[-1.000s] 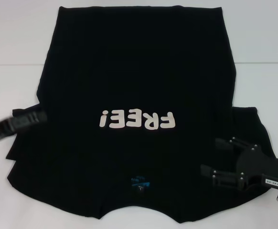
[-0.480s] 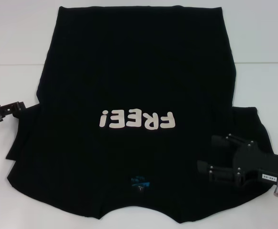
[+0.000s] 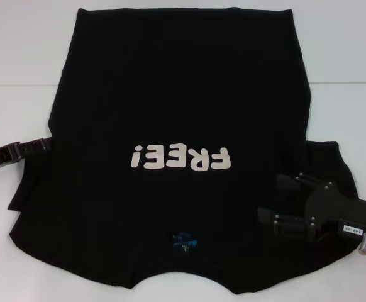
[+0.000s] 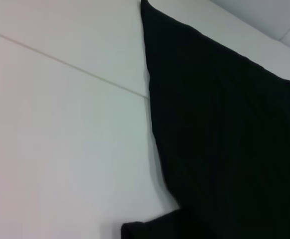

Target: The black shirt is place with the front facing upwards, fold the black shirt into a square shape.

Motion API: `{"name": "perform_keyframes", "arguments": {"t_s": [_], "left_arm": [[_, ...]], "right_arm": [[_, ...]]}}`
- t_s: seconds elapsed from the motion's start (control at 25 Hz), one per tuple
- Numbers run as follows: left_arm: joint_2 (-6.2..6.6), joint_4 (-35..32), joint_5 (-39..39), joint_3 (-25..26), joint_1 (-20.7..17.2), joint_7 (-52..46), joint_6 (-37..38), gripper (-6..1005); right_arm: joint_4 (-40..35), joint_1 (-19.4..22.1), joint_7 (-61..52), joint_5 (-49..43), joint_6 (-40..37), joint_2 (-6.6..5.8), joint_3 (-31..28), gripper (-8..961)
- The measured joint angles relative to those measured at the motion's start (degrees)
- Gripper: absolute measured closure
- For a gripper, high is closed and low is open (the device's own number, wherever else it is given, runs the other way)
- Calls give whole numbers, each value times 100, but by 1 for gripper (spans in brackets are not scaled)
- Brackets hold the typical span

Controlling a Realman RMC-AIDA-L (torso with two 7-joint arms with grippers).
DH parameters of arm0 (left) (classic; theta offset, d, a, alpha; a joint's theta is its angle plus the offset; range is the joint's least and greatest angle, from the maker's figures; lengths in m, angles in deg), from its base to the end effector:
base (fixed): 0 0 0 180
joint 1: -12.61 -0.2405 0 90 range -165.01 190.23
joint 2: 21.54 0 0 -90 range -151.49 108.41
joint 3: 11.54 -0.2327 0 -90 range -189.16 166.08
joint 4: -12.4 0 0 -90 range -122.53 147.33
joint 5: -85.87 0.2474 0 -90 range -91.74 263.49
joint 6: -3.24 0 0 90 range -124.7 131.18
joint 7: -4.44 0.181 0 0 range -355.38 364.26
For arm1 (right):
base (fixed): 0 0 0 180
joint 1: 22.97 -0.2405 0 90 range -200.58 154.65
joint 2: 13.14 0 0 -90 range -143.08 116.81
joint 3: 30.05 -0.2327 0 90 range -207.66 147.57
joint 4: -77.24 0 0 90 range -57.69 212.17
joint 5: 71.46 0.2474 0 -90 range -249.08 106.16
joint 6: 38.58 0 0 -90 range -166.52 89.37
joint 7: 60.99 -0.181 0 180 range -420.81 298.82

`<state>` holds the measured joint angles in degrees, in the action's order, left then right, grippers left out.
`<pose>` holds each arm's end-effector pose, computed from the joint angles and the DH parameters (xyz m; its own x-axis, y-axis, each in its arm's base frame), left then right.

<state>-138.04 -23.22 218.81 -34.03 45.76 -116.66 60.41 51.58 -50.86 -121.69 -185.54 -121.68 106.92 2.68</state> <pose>-0.3738 0.4205 0.0431 0.2129 0.6976 0.6841 0.9637 -0.0346 -0.2646 0.2901 0.3405 -0.0535 0.7919 -0.2677 -0.5488 -0.4665 -0.8452 -0.2608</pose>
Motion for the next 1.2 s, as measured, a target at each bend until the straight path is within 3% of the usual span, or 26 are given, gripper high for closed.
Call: {"name": "perform_keyframes", "arguments": {"t_s": [0.96, 1.08, 1.2], "left_arm": [[-130, 82, 37, -107, -20, -18, -324, 176], [-132, 78, 27, -105, -27, 13, -341, 413], [-137, 78, 22, -98, -33, 29, -419, 521]], "right_arm": [[0, -6, -3, 0, -8, 0, -3, 12], [0, 2, -3, 0, -18, 0, -4, 12], [0, 6, -3, 0, -21, 0, -3, 12]]}}
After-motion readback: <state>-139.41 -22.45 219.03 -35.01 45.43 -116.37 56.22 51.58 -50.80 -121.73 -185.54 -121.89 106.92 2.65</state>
